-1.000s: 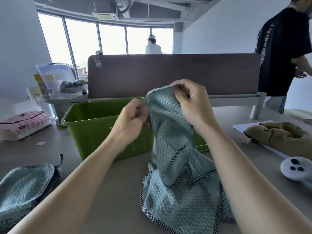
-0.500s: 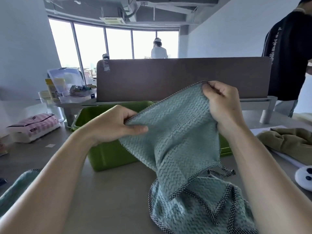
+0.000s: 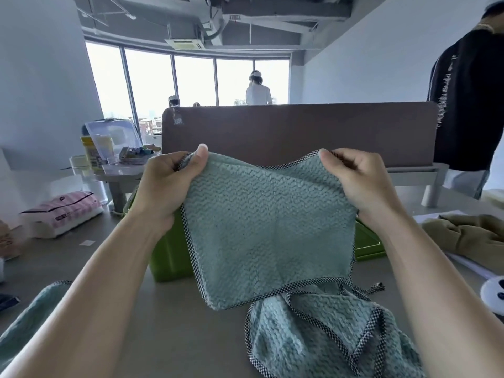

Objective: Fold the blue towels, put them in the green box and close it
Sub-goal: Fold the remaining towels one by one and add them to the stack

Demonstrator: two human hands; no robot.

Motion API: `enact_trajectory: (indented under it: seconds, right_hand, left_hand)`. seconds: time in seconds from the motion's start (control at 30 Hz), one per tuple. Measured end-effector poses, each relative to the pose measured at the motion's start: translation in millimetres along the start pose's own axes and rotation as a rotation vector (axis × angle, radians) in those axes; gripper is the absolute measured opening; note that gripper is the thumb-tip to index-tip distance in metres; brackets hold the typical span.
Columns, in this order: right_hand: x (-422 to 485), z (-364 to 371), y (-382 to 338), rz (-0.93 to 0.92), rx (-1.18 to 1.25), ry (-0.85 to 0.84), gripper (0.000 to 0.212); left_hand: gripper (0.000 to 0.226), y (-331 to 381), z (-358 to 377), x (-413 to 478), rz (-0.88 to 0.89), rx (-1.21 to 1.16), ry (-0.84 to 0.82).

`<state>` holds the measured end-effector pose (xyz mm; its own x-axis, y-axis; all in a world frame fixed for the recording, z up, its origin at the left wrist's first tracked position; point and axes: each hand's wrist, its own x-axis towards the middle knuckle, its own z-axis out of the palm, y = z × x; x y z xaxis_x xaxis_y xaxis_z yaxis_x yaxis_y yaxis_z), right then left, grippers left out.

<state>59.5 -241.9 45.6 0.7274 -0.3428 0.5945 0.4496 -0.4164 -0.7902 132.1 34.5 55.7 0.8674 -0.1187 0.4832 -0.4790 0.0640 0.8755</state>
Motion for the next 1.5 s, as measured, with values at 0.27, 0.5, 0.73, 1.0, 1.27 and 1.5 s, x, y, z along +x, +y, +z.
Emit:
enact_trajectory:
  seconds: [0.27, 0.5, 0.73, 1.0, 1.27, 1.5]
  right_hand:
    - [1, 4, -5, -0.058, 0.103, 0.124, 0.039]
    - [-11, 31, -30, -0.154, 0.094, 0.174, 0.008]
    - [-27, 55, -36, -0.154, 0.015, 0.071, 0.006]
    - [-34, 62, -38, -0.243, -0.047, 0.026, 0.015]
    - [-35, 64, -36, -0.299, -0.092, 0.04, 0.015]
    - [-35, 62, -36, -0.28, -0.055, -0.082, 0.023]
  left_hand:
    - [0.011, 0, 3, 1, 0.075, -0.021, 0.204]
    - [0.016, 11, 24, -14, 0.143, 0.028, 0.244]
    - [0.004, 16, 47, -33, 0.141, 0.005, 0.039]
    - [0.015, 17, 56, -40, 0.169, -0.039, -0.132]
    - [0.01, 16, 59, -41, 0.127, -0.04, -0.081]
    - [0.024, 22, 58, -42, 0.101, -0.081, -0.159]
